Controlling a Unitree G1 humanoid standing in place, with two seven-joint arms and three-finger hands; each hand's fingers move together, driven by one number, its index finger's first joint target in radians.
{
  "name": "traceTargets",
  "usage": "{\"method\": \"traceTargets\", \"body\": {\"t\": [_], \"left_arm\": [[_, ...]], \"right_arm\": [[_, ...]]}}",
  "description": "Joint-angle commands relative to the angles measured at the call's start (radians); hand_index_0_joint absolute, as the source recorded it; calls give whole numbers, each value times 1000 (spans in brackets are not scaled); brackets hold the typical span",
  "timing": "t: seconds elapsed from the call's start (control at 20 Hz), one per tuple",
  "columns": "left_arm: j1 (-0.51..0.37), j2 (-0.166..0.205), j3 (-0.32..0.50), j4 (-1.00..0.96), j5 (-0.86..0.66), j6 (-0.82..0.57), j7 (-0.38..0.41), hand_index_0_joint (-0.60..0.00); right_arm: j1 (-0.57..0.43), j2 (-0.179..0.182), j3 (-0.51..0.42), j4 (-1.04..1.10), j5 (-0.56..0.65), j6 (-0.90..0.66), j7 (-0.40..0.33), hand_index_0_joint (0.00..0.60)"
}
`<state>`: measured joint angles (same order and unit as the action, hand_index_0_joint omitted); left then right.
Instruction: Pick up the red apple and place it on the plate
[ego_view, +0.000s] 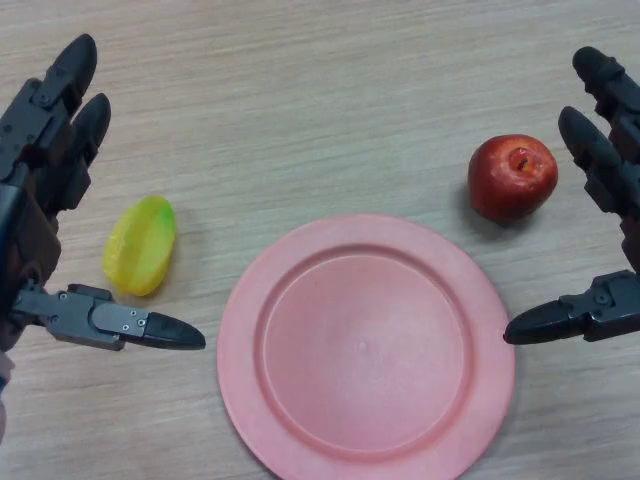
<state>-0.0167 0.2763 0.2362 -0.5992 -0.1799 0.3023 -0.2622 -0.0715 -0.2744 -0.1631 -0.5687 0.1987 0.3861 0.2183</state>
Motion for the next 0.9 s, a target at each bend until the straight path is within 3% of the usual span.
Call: {"method": "traceTargets", "body": {"t": [0.05,0.25,0.35,0.45,0.6,0.75,0.85,0.9], "left_arm": [[-19,34,43,-49,3,-148,12,0],[-21,36,44,-51,-5,-143,11,0],[-17,36,54,-57,-17,-142,5,0],[-6,33,56,-66,-17,-151,1,0],[0,31,73,-59,-37,-160,-3,0],[-15,47,101,-47,-62,-154,-8,0],[-16,50,110,-45,-68,-158,-8,0],[-14,50,117,-43,-72,-166,-6,0]], "right_arm": [[-50,-43,-48,-35,58,-163,-21,0],[-123,-69,-51,10,78,-127,-42,0],[-195,-86,-25,128,32,-185,-49,0],[-290,-92,13,318,-55,-295,-63,0],[-463,-89,83,773,-304,-594,-107,0],[-567,-80,99,1052,-396,-687,-174,0],[-588,-77,106,1112,-422,-700,-197,200],[-611,-75,113,1167,-451,-712,-223,351]]}}
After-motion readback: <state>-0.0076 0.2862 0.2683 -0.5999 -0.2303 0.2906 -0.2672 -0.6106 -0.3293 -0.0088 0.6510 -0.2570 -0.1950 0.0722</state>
